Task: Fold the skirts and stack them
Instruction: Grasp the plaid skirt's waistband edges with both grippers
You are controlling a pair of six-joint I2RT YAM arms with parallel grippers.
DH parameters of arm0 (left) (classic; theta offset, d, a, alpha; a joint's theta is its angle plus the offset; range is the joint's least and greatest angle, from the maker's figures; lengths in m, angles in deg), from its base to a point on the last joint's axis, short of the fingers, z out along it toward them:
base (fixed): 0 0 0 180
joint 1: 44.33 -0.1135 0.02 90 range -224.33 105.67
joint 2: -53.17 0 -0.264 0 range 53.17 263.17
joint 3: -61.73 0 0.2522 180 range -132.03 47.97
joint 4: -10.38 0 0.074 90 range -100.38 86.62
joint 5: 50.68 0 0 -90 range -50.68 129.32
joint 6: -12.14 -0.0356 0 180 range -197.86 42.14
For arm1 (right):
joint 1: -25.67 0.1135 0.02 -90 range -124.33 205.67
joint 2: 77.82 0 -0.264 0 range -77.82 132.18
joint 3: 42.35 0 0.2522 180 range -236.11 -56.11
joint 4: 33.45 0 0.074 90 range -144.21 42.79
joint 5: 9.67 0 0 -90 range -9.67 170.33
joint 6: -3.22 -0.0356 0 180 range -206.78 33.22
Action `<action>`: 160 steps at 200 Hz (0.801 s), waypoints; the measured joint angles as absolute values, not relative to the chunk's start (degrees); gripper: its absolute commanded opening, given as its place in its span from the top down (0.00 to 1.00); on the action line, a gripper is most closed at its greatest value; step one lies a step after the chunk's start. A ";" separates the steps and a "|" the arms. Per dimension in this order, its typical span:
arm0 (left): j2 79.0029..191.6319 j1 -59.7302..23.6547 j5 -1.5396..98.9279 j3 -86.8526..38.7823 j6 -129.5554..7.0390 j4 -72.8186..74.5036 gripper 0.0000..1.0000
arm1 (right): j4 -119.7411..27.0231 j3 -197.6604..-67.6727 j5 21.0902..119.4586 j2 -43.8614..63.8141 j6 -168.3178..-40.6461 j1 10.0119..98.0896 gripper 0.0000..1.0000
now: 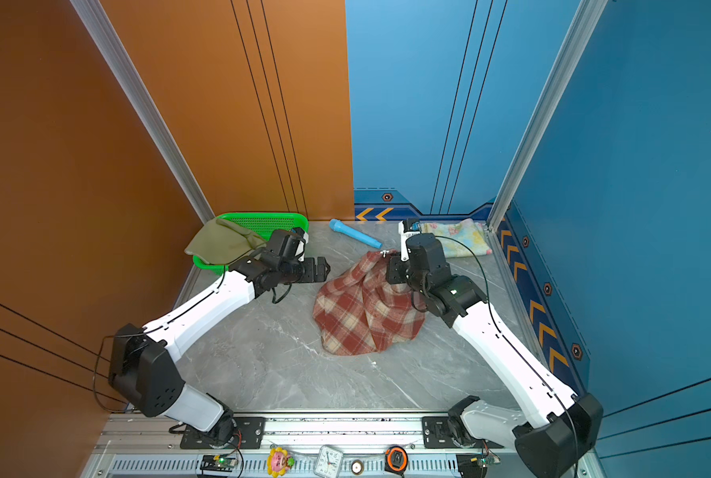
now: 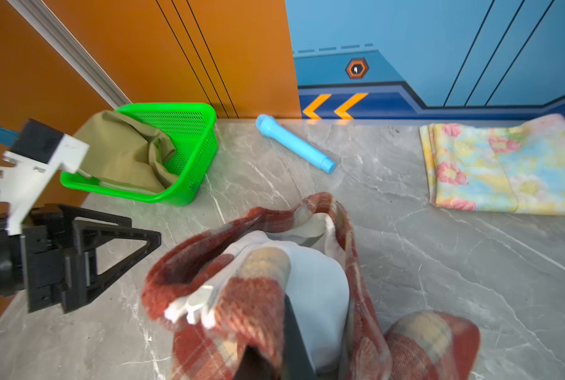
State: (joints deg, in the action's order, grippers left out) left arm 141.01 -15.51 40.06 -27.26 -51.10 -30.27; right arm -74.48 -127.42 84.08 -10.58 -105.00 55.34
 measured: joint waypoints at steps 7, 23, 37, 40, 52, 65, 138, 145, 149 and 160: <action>140.57 -15.51 39.92 -27.21 -51.10 -30.25 0.02 | -74.96 -127.62 84.25 -10.98 -104.93 55.43 1.00; 140.05 -15.49 39.88 -26.82 -51.10 -30.25 0.02 | -76.33 -127.27 85.12 -10.91 -104.96 56.30 1.00; 139.85 -15.49 39.75 -26.14 -51.10 -30.23 0.02 | -77.45 -125.70 85.58 -10.89 -105.00 57.74 1.00; 139.83 -15.49 39.75 -25.99 -51.10 -30.23 0.02 | -77.69 -125.28 85.61 -10.95 -105.00 58.11 0.99; 139.70 -15.42 39.73 -25.14 -51.10 -30.21 0.02 | -78.56 -123.18 85.54 -11.35 -105.02 59.62 0.91; 139.45 -15.38 39.73 -24.02 -51.08 -30.23 0.02 | -79.68 -120.43 84.99 -12.55 -105.15 60.91 0.69; 139.72 -13.61 39.62 -21.99 -51.04 -29.88 0.02 | -84.70 -114.24 83.57 -21.14 -108.80 57.98 0.30; 140.07 -13.15 39.51 -22.03 -51.06 -29.79 0.02 | -85.12 -114.22 83.59 -20.66 -109.37 56.37 0.28; 140.29 -12.91 39.49 -22.08 -51.08 -29.77 0.01 | -85.29 -114.20 83.62 -20.35 -109.66 55.62 0.27; 141.12 -12.03 39.38 -22.29 -51.10 -29.77 0.01 | -85.80 -113.98 83.55 -19.30 -110.22 53.46 0.22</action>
